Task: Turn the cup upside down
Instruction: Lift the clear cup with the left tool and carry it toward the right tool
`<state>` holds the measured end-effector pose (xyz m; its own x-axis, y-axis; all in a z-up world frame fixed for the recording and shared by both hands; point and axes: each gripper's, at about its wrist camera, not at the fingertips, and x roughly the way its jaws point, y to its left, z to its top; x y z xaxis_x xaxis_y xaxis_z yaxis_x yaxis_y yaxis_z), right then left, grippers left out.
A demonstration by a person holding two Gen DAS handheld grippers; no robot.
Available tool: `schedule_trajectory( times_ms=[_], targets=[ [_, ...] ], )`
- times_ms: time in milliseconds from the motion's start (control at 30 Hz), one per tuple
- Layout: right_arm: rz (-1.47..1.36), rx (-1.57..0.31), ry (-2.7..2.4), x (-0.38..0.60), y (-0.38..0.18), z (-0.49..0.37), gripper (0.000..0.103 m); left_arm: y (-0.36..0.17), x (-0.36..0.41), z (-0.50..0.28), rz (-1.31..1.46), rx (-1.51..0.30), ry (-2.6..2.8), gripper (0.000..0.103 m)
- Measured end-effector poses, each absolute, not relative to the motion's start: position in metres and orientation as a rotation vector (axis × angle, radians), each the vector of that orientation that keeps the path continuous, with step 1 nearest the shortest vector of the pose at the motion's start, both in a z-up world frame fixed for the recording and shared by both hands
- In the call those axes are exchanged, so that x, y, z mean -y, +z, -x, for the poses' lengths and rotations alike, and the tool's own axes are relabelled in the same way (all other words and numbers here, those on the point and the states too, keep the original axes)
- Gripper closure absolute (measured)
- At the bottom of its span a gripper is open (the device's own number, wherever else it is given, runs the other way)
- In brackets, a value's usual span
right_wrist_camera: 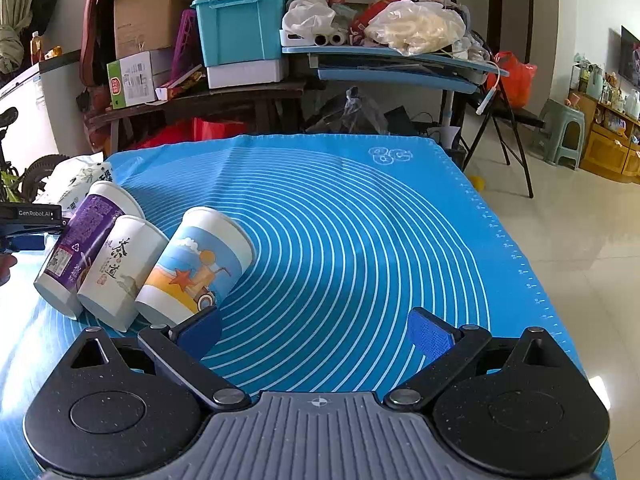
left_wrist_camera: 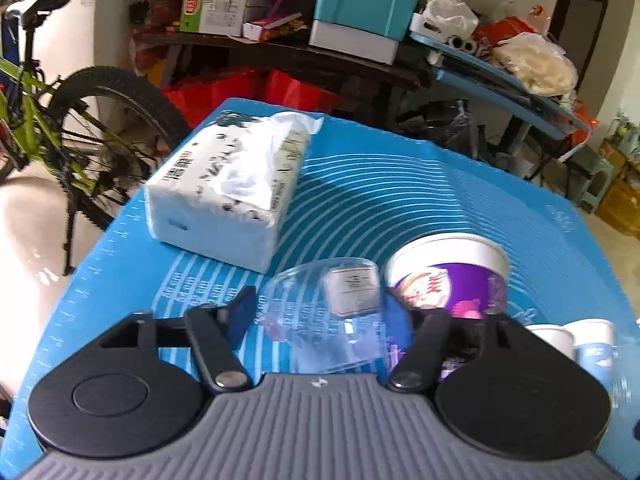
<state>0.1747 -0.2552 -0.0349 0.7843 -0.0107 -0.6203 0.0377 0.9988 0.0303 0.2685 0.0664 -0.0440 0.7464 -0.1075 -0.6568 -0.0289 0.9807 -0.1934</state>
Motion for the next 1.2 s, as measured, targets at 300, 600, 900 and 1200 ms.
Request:
schedule_trajectory(
  times_ms=[300, 600, 900, 1200],
  targets=[
    [-0.036, -0.664, -0.025, 0.254, -0.034, -0.175, 0.003, -0.04, -0.066, -0.263, 0.164, -0.704, -0.033, 0.042],
    [-0.041, -0.643, -0.002, 0.251, -0.026, -0.161, 0.003, -0.014, -0.055, -0.215, 0.132, -0.665, -0.054, 0.042],
    [-0.024, -0.633, 0.039, 0.244, -0.016, -0.132, 0.003, -0.009, -0.029, -0.149, 0.116, -0.664, -0.129, 0.041],
    [0.004, -0.649, 0.067, 0.242, -0.016, -0.104, 0.003, -0.031, -0.002, -0.111, 0.102, -0.713, -0.185, 0.041]
  ],
)
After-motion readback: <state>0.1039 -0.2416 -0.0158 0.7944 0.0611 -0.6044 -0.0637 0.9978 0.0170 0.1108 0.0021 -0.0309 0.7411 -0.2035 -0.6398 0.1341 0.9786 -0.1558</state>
